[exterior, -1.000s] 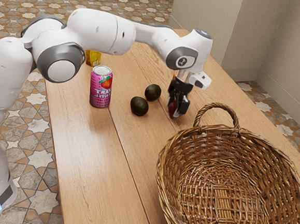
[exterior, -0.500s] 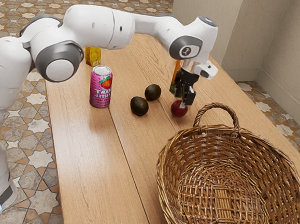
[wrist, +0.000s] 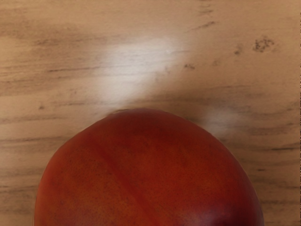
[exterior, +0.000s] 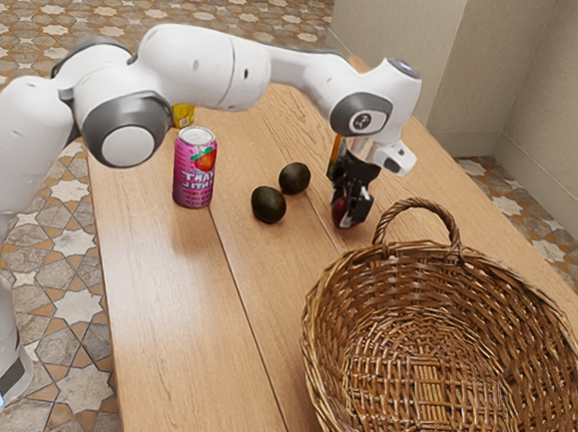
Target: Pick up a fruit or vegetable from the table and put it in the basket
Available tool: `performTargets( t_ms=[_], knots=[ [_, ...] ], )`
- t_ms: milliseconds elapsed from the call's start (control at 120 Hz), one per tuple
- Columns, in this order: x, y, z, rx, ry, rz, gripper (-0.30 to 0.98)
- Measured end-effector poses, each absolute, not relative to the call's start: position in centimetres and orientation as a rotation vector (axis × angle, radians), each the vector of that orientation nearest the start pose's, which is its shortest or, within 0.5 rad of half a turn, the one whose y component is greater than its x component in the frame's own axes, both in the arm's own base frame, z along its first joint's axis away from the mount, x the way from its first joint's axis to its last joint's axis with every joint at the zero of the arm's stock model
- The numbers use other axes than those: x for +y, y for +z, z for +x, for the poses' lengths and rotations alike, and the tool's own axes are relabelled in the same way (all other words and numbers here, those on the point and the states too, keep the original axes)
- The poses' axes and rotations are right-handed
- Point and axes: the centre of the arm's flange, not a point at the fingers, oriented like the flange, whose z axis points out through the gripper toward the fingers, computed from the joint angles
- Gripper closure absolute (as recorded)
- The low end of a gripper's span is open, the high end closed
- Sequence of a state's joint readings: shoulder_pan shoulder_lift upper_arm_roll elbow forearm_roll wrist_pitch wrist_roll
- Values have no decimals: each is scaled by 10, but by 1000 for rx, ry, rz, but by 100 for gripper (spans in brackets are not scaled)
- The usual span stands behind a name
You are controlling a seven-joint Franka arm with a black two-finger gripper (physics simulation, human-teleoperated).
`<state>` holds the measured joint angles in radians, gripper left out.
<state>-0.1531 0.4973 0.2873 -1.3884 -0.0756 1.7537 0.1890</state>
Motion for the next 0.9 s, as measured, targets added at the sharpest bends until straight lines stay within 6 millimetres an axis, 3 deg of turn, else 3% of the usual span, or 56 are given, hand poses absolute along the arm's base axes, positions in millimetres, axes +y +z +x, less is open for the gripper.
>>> performTargets(
  t_ms=[200,383,600,900],
  knots=[
    [49,418,686,97,189,-3089,22],
    [49,418,688,100,171,-3087,9],
    [50,420,693,103,148,-3083,7],
    [49,415,694,112,157,-3074,22]
  ],
)
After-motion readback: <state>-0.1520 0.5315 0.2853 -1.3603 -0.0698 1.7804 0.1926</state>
